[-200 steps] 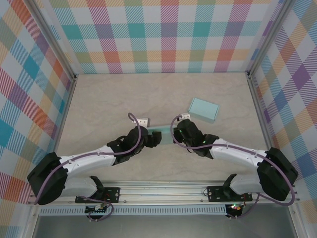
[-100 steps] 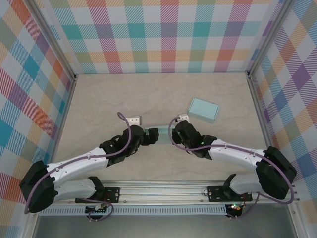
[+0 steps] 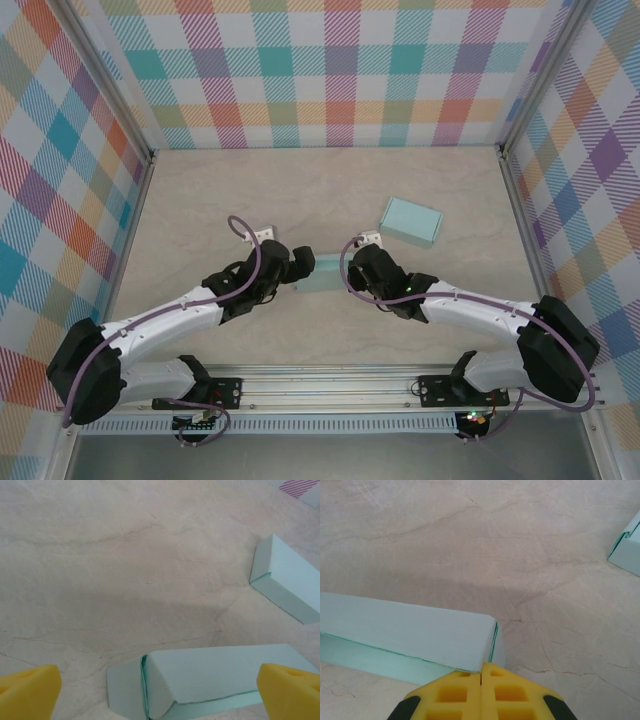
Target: Fold the paper box
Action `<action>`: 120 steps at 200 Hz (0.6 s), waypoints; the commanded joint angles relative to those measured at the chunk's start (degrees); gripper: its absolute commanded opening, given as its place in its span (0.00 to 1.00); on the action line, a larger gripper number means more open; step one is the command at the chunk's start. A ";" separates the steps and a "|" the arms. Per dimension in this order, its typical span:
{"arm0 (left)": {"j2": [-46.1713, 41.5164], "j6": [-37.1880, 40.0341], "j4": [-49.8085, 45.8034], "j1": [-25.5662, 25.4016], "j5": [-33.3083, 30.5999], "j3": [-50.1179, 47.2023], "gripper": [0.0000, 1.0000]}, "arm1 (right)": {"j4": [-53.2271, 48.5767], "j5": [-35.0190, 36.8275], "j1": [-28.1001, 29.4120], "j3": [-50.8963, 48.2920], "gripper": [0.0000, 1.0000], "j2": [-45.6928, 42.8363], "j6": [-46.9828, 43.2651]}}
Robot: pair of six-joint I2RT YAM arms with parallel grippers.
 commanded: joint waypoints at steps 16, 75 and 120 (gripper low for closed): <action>1.84 -1.19 0.75 1.58 3.50 0.15 0.93 | -8.38 -1.15 0.48 -1.12 0.05 1.68 0.68; 2.62 -2.61 2.42 1.93 4.47 -3.34 0.66 | -8.50 -0.78 0.49 -1.20 0.11 1.05 1.12; 2.87 -4.38 10.52 1.94 6.07 -9.29 0.49 | -8.58 -0.88 0.48 -0.95 0.23 -0.33 1.72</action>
